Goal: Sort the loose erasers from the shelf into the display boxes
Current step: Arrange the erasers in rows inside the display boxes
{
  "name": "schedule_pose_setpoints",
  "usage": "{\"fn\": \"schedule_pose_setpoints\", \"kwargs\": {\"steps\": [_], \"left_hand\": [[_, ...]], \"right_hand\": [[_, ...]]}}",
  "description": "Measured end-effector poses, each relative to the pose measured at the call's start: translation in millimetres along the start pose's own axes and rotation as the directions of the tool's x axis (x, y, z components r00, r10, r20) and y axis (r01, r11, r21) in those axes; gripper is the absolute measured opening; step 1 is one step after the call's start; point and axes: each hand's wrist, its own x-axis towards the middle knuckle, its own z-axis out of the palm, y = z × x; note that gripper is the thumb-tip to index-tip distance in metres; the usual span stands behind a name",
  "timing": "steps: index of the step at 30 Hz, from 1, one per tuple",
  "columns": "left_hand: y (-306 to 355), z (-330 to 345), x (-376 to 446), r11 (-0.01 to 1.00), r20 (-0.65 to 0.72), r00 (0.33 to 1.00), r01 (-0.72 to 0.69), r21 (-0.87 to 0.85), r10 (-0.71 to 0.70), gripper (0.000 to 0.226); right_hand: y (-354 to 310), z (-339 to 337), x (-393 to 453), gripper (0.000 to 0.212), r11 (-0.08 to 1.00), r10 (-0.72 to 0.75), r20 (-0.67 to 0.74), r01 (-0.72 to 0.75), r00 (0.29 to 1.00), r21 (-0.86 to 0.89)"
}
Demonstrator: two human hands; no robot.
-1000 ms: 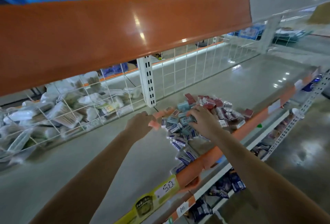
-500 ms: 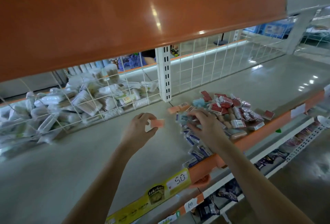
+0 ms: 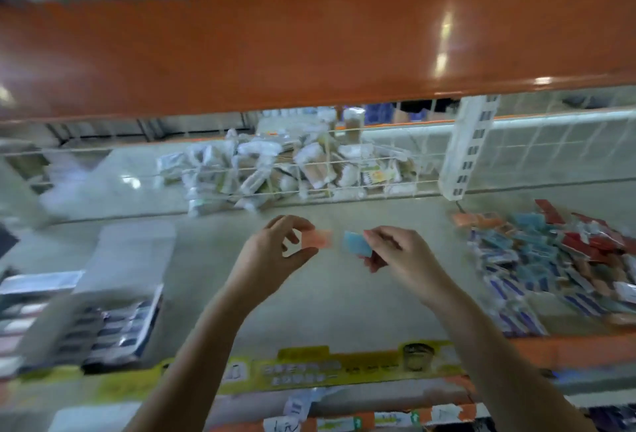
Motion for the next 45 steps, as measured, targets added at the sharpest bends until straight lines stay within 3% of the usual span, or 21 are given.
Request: {"fn": "schedule_pose_setpoints", "kwargs": {"steps": [5,14,23,32,45], "left_hand": [[-45,-60,-36,0.999,-0.07,0.997,0.037,0.018,-0.036,0.03],[-148,-186,-95,0.986,-0.083,0.991,0.112,0.122,-0.102,0.028],[-247,-267,-131,0.982,-0.077,0.995,0.08,0.169,-0.068,0.03],[-299,-282,-153,0.98,-0.143,0.984,0.124,0.158,-0.102,0.025],[-320,-289,-153,0.978,-0.118,0.988,0.115,0.173,-0.095,0.023]], "right_hand": [[-28,74,5,0.023,0.999,-0.022,0.096,0.025,0.995,-0.029],[-85,234,12,0.02,0.998,-0.01,0.256,-0.008,0.967,0.067],[-114,352,36,0.009,0.995,0.01,0.371,0.028,0.929,-0.098],[-129,410,48,0.016,0.881,-0.033,0.467,0.246,0.884,-0.404],[-129,428,47,0.021,0.768,0.017,0.477,0.294,0.879,-0.569]]}}
